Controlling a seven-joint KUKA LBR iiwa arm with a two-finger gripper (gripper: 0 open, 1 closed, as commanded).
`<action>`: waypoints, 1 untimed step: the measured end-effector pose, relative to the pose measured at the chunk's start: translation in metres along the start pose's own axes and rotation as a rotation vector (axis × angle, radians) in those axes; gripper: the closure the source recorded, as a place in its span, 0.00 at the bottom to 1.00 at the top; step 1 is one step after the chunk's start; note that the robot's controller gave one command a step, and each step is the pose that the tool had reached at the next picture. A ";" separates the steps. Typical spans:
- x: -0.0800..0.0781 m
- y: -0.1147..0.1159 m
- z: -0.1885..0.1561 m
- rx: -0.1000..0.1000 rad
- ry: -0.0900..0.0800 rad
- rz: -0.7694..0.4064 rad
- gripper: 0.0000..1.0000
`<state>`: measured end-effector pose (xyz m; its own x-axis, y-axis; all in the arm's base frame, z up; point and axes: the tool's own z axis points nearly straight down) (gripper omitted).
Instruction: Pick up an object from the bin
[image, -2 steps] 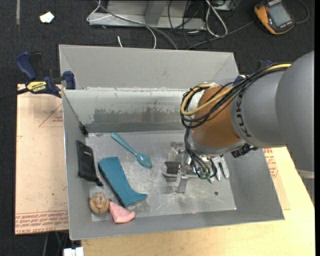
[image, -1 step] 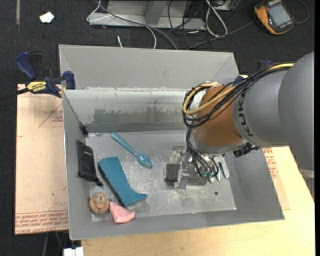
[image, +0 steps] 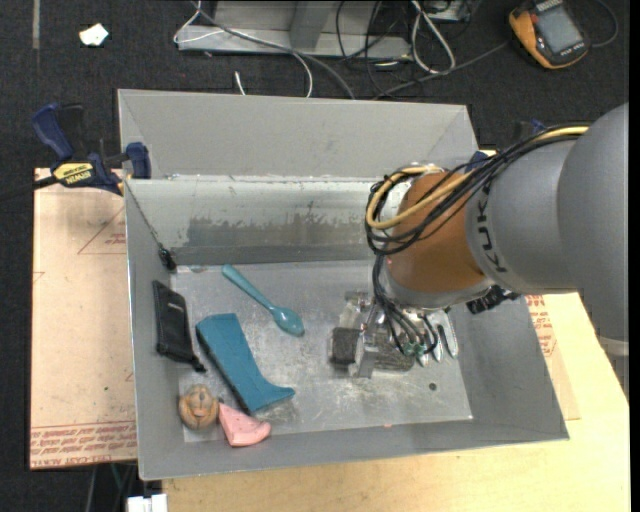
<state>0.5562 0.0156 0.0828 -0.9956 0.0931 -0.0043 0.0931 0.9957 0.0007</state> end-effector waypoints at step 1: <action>-0.006 0.005 -0.086 -0.002 -0.006 0.032 1.00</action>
Offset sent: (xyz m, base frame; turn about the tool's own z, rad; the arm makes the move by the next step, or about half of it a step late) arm -0.0029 -0.0044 -0.0079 0.0042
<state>0.5620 0.0202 0.1689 -0.9922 0.1246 -0.0102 0.1245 0.9922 0.0033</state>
